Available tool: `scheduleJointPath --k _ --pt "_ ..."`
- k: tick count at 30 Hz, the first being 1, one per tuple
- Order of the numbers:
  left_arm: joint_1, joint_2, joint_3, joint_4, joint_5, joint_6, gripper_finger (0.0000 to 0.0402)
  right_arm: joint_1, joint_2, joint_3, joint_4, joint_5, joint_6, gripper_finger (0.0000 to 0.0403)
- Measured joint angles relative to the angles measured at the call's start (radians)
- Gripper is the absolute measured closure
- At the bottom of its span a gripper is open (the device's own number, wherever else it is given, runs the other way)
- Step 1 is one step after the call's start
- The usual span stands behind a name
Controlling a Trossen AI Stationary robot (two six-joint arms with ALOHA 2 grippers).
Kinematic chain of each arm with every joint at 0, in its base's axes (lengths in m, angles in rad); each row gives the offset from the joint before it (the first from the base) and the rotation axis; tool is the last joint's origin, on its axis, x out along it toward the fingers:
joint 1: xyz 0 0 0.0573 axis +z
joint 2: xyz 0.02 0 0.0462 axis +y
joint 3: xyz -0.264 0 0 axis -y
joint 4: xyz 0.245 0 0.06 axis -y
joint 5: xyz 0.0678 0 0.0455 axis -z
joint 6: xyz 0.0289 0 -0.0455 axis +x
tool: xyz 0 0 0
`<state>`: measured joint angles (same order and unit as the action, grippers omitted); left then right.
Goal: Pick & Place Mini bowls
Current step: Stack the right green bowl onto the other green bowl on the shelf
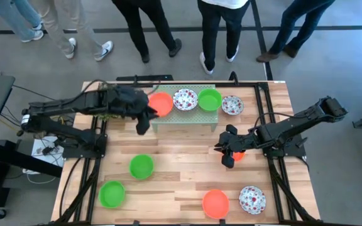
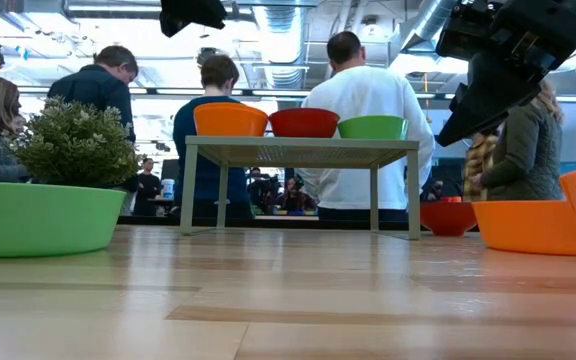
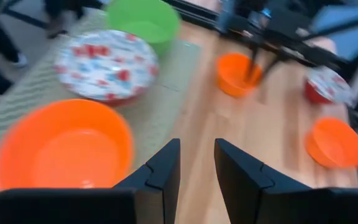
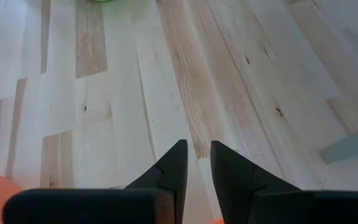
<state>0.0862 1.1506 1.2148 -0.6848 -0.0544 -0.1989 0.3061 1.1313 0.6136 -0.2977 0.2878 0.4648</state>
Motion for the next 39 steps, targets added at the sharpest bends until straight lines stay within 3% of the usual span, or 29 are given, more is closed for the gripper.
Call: scheduleJointPath --k 12,17,26,33,39 --pt "-0.223 0.027 -0.025 -0.050 0.000 0.000 0.0302 0.000 0.000 0.000 0.002 0.000 0.000 0.0337" --pt "-0.285 0.020 -0.140 -0.049 -0.001 -0.017 0.0302 0.000 0.000 0.000 0.002 0.000 0.000 0.0337" --pt "-0.366 0.021 -0.388 0.049 -0.001 -0.230 0.0302 0.000 0.000 0.000 0.003 0.001 -0.001 0.0337" --pt "-0.380 0.021 -0.524 0.103 -0.002 -0.385 0.0302 0.000 0.000 0.000 0.036 0.001 -0.002 0.0337" --pt "-0.380 0.021 -0.608 0.125 -0.012 -0.394 0.0302 0.000 0.000 0.000 0.052 0.001 -0.003 0.0337"
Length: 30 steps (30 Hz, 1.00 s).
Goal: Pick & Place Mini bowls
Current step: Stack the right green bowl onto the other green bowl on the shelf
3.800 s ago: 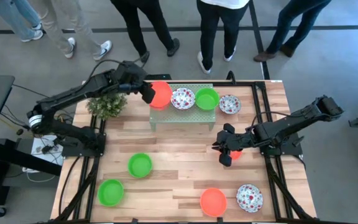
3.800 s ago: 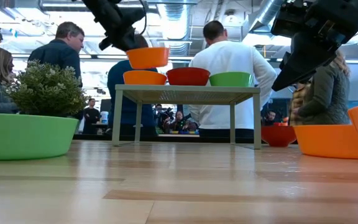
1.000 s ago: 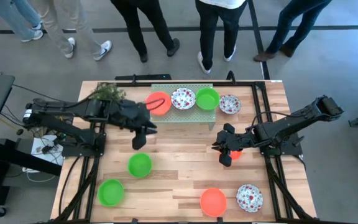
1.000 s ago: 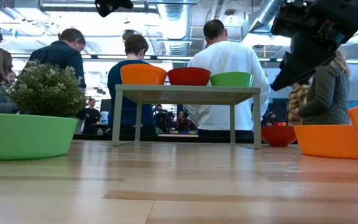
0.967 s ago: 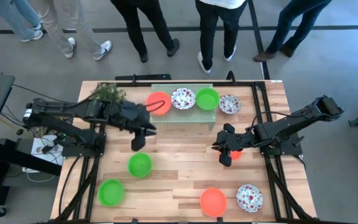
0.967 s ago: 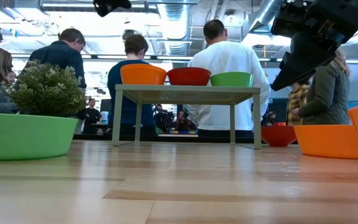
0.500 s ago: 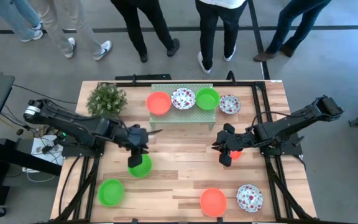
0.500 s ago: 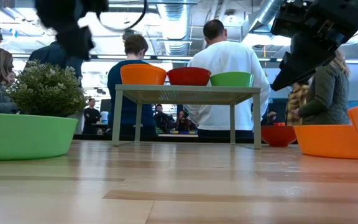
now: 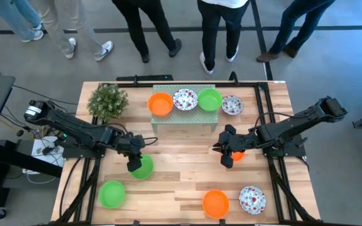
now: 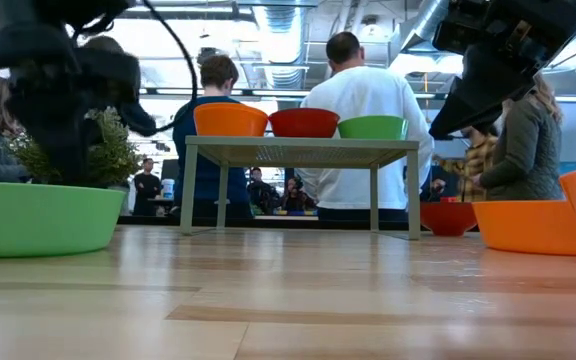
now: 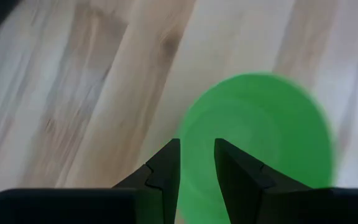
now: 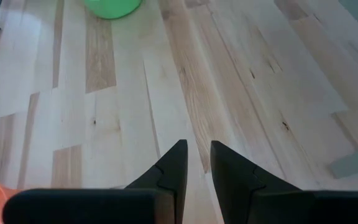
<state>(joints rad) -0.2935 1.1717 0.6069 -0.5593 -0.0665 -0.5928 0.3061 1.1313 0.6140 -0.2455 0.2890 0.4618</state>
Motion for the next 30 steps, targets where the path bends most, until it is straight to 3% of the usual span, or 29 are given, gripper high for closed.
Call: scheduleJointPath --k 13,16,20,30 --pt "0.001 0.000 -0.108 0.122 -0.045 -0.049 0.0305 0.000 0.000 0.000 0.001 0.000 0.001 0.0337" --pt "0.001 0.000 -0.116 0.159 -0.051 -0.038 0.0328 0.000 0.004 0.000 0.016 0.000 0.000 0.0337" --pt "0.000 0.000 -0.116 0.173 -0.070 -0.041 0.0388 -0.004 0.004 0.000 0.069 0.001 -0.011 0.0337" --pt "0.001 0.000 -0.056 0.217 -0.141 -0.020 0.0394 -0.057 0.004 0.000 0.343 0.002 -0.308 0.0337"
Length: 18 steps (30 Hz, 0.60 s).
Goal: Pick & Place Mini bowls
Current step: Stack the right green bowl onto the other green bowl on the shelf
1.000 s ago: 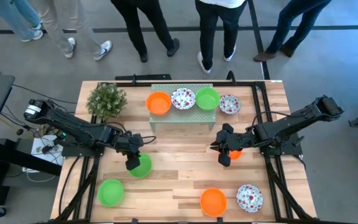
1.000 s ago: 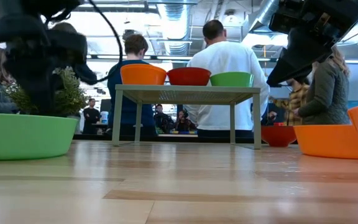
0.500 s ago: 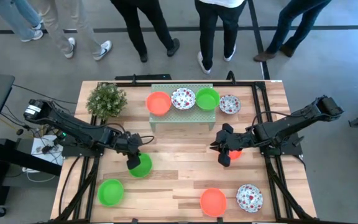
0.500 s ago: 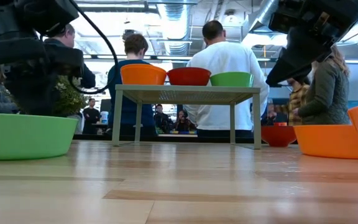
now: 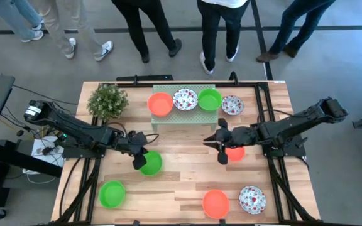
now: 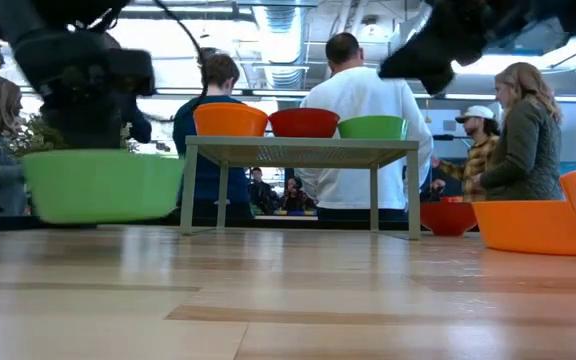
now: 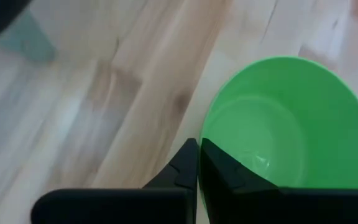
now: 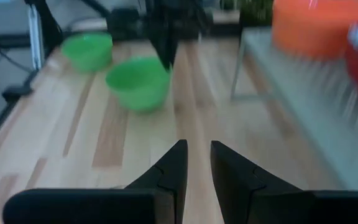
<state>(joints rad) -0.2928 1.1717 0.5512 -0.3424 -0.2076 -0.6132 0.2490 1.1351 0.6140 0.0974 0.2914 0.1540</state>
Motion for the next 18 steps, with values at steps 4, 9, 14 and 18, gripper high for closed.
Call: scheduleJointPath --k 4,9,14,18 --pt "0.000 0.000 0.044 0.006 -0.029 0.037 0.0393 -0.011 0.000 0.000 0.089 -0.004 -0.076 0.0333" --pt "0.005 0.000 0.070 0.010 -0.038 0.052 0.0393 -0.009 0.037 0.000 0.213 -0.011 -0.162 0.0306" --pt "0.007 0.000 0.084 0.016 -0.054 0.050 0.0393 -0.010 0.168 0.023 0.379 -0.138 -0.264 0.0259" --pt "0.007 0.000 0.103 0.021 -0.054 0.032 0.0393 -0.002 0.294 0.142 0.363 -0.165 -0.354 0.0228"
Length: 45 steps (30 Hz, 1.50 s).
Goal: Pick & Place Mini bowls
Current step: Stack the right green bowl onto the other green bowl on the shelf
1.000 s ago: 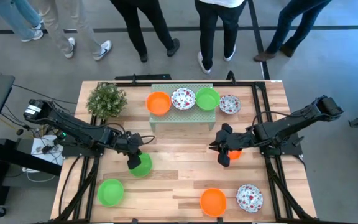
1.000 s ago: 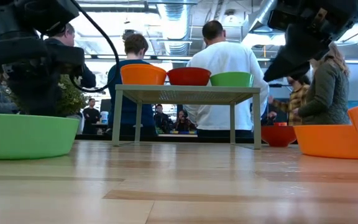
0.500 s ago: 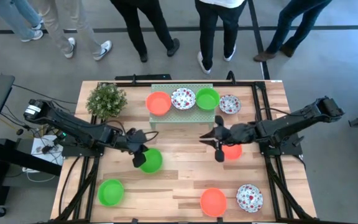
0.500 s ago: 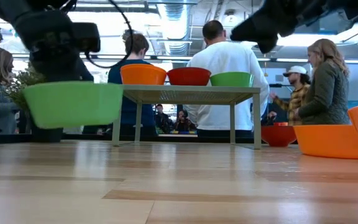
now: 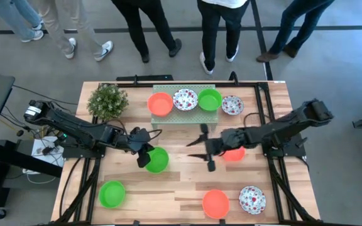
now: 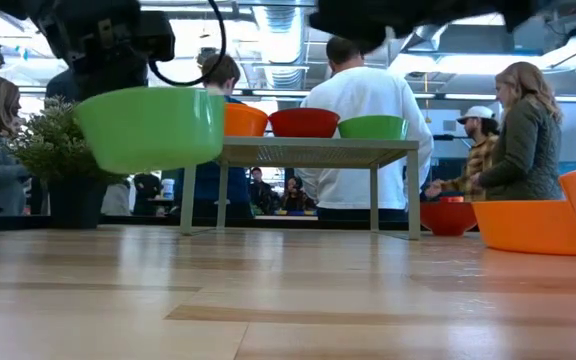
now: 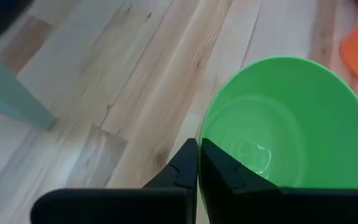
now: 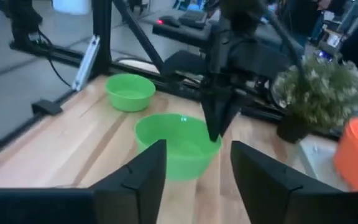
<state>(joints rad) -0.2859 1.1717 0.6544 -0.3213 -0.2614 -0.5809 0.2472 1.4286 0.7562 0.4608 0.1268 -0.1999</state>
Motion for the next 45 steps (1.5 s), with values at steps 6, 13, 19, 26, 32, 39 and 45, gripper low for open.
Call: scheduleJointPath --k 6,13,19,26,32,39,45 --pt "0.000 0.003 0.007 0.001 0.053 -0.043 0.0393 0.003 0.195 0.295 -0.313 -0.039 -0.115 0.0212" --pt "0.030 0.048 0.007 -0.001 0.102 -0.064 0.0392 0.004 0.420 0.622 -0.639 -0.105 -0.215 0.0222" --pt "0.047 0.074 0.007 -0.002 0.095 -0.088 0.0392 0.008 0.573 0.815 -0.799 -0.110 -0.265 0.0236" --pt "0.047 0.074 0.006 0.001 0.093 -0.105 0.0392 0.008 0.668 0.938 -0.948 -0.156 -0.281 0.0240" --pt "0.047 0.072 0.006 0.016 0.090 -0.109 0.0392 -0.005 0.687 0.946 -0.959 -0.156 -0.281 0.0242" --pt "0.047 0.072 0.006 0.034 0.089 -0.113 0.0391 -0.020 0.686 0.946 -0.951 -0.159 -0.307 0.0291" --pt "0.048 0.071 0.006 0.052 0.080 -0.117 0.0379 -0.025 0.686 0.946 -0.960 -0.169 -0.307 0.0380"
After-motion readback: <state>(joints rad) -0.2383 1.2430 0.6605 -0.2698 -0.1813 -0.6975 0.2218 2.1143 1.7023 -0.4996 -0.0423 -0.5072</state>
